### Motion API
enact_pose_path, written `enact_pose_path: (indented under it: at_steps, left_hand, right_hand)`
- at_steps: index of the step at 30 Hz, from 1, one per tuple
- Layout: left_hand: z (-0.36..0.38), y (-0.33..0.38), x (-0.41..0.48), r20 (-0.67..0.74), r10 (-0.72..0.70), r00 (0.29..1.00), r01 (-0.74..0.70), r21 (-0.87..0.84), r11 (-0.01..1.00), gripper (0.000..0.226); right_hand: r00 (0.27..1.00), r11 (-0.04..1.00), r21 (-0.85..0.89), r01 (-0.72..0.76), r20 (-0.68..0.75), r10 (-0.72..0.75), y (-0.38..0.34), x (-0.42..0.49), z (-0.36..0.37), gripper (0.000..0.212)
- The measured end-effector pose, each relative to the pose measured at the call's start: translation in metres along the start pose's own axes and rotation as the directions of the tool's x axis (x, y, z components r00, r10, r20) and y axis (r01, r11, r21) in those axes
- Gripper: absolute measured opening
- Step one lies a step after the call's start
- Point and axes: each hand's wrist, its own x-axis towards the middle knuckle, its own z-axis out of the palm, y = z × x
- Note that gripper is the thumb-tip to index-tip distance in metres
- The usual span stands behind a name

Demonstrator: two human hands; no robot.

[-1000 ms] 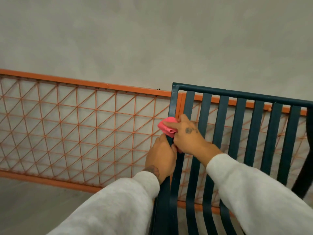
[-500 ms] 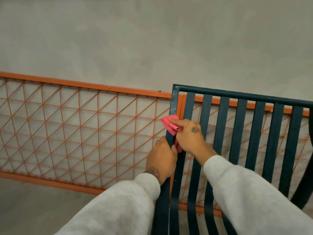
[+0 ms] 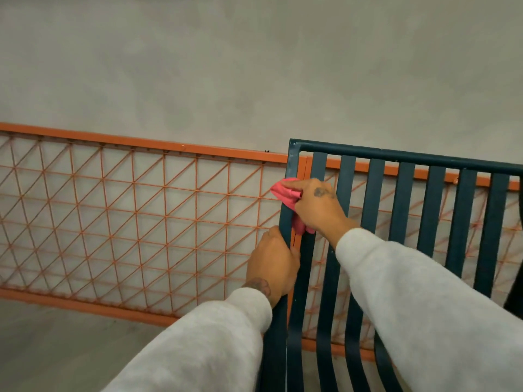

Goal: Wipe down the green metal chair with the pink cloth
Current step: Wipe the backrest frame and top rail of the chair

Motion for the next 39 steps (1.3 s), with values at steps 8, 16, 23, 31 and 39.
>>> enact_pose_path:
  at_steps: [8, 16, 23, 31, 39]
  left_hand:
    - [-0.002, 0.0, 0.002, 0.019, -0.006, 1.0, 0.006, -0.009, 1.0, 0.023]
    - [0.0, -0.004, 0.004, 0.061, -0.013, 0.998, 0.017, -0.073, 0.997, 0.026]
    - [-0.003, 0.002, 0.001, 0.107, -0.031, 0.994, 0.04, -0.083, 0.996, 0.021]
    - [-0.006, 0.001, 0.003, 0.128, -0.06, 0.99, 0.063, -0.023, 0.998, 0.02]
    - [-0.018, 0.007, -0.003, 0.245, 0.115, 0.963, -0.102, -0.065, 0.993, 0.036]
  right_hand:
    - [0.992, 0.983, -0.181, -0.024, -0.126, 0.001, -0.016, 0.022, 0.001, 0.049]
    - [0.997, 0.984, -0.178, -0.014, 0.069, 0.027, 0.02, -0.034, 0.024, 0.054]
    - [0.998, 0.979, -0.204, 0.02, 0.06, -0.008, 0.014, -0.024, 0.024, 0.054]
    - [0.999, 0.98, -0.196, -0.021, 0.026, 0.027, 0.004, -0.009, 0.014, 0.054]
    - [0.988, 0.989, -0.104, -0.105, 0.103, 0.115, 0.017, -0.056, 0.027, 0.054]
